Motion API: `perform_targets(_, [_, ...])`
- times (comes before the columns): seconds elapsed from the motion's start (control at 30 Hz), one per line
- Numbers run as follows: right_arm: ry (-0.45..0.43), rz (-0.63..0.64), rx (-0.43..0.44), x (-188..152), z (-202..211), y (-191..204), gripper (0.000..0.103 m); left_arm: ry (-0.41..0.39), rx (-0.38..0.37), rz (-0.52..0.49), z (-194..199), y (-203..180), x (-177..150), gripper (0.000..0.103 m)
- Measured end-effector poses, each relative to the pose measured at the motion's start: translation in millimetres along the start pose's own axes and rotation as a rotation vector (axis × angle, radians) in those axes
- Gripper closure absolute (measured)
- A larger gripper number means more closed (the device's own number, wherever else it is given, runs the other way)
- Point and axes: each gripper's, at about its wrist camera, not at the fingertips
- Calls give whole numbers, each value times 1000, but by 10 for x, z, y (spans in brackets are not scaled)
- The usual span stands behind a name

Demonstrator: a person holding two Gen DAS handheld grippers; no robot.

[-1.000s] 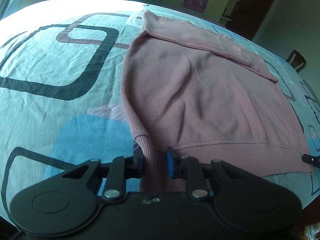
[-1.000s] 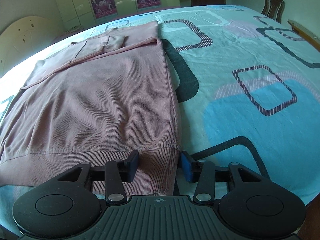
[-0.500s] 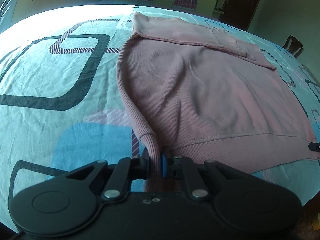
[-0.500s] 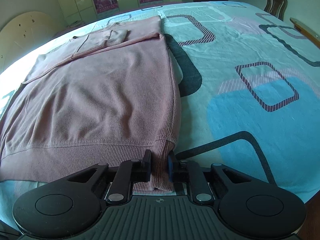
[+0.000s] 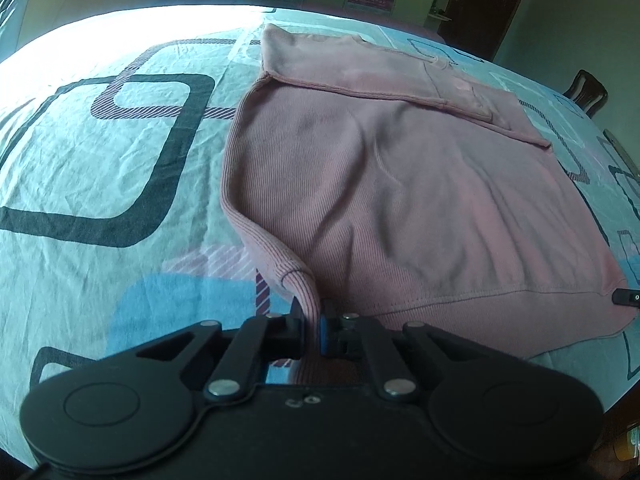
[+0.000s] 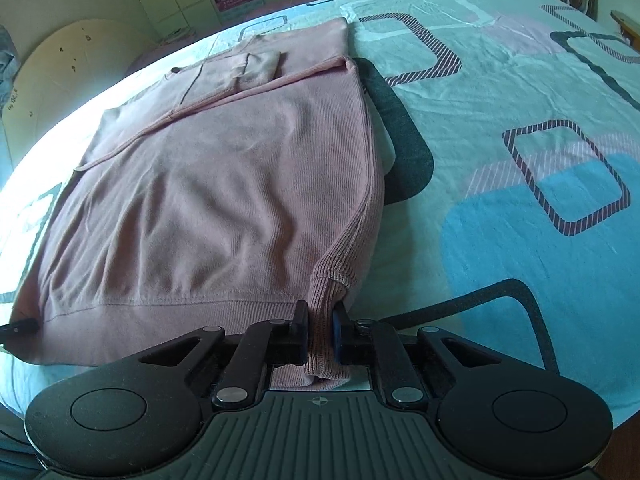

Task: Fold small clothes
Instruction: 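Lift the hem with both grippers and fold it over toward the collar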

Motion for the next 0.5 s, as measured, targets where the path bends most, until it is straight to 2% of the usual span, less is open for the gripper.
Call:
perform_targets(0.13, [-22, -44, 77, 206, 77, 8, 94, -32, -49, 13, 73, -38, 216, 96])
perform_targets(0.27, [-74, -89, 145, 529, 157, 4, 94, -104, -104, 57, 147, -26, 561, 96])
perform_targets(0.4, [-134, -129, 181, 932, 137, -17, 94, -171, -130, 97, 98, -10, 966, 97])
perform_targets(0.5, [-182, -131, 177, 1278, 53, -17, 94, -213, -132, 119, -39, -5, 1310, 97])
Point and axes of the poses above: each gripper's, at about its wrist camera, not at the fingertips, and z roughly against the way its jaws point, y to its left, x to its top
